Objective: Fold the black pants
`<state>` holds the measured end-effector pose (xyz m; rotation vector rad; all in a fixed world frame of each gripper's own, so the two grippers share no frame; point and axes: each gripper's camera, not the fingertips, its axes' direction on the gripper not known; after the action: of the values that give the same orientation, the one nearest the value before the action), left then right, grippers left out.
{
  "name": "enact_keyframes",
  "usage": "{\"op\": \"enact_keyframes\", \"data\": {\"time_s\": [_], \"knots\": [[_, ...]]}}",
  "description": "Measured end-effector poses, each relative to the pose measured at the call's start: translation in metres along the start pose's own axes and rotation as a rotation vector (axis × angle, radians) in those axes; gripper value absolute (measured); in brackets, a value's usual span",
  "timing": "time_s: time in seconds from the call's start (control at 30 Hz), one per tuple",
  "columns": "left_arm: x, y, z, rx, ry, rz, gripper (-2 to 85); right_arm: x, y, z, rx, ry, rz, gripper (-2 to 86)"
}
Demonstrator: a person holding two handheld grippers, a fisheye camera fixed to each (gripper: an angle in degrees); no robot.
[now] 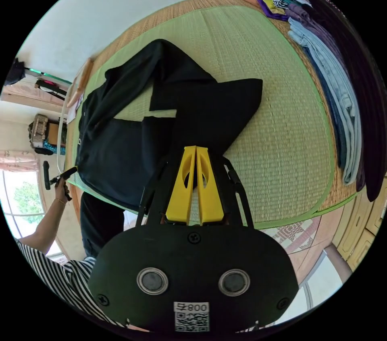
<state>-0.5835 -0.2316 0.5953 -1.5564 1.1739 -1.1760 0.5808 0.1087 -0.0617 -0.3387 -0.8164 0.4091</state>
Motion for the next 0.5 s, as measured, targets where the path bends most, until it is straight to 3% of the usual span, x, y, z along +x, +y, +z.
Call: {"op": "enact_keyframes", "data": {"time_s": [0.17, 0.33, 0.5], "knots": [[0.011, 0.006, -0.020, 0.034, 0.033, 0.004, 0.0, -0.044, -0.010, -0.006, 0.069, 0.026, -0.083, 4.9], [0.028, 0.001, -0.031, 0.042, 0.019, 0.044, 0.0, -0.067, -0.037, 0.025, -0.030, 0.225, -0.096, 5.6], [0.030, -0.004, -0.039, 0.032, 0.000, 0.057, 0.0, -0.067, -0.039, 0.026, -0.060, 0.230, -0.095, 2.6]]}}
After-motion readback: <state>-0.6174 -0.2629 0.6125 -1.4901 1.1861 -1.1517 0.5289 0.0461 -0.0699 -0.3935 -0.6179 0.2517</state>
